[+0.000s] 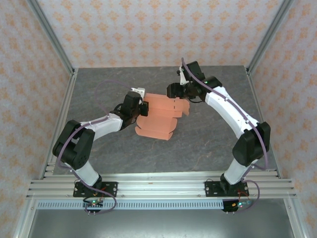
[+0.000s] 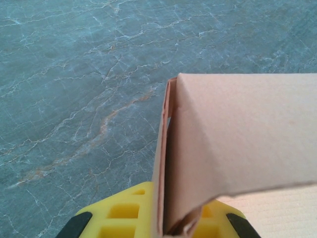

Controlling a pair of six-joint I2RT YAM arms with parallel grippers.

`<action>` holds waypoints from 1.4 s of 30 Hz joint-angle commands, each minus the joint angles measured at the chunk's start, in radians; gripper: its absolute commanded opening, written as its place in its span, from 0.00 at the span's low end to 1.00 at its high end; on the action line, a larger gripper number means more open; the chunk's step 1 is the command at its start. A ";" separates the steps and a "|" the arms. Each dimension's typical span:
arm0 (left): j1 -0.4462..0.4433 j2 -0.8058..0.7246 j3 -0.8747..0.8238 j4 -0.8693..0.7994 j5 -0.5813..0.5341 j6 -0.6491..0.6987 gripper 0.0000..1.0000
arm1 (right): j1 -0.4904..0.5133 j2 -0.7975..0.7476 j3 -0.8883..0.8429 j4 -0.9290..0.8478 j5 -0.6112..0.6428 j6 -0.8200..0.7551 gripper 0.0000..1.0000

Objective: Fold the paper box

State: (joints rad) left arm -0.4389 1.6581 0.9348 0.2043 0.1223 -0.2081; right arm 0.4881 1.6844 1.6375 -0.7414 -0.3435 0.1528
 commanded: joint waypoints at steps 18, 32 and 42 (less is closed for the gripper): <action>-0.017 -0.046 0.024 -0.022 -0.031 -0.007 0.00 | 0.038 0.028 -0.105 0.054 0.030 0.151 0.51; -0.023 -0.055 0.015 -0.027 -0.028 -0.004 0.00 | 0.025 -0.003 -0.267 0.420 -0.055 0.445 0.54; -0.024 -0.059 0.009 -0.024 -0.026 0.003 0.00 | -0.001 -0.029 -0.320 0.548 -0.066 0.545 0.61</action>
State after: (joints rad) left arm -0.4519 1.6463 0.9348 0.1589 0.0731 -0.2108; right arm 0.4976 1.6958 1.3319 -0.2897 -0.3973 0.6445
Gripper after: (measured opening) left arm 0.083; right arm 0.610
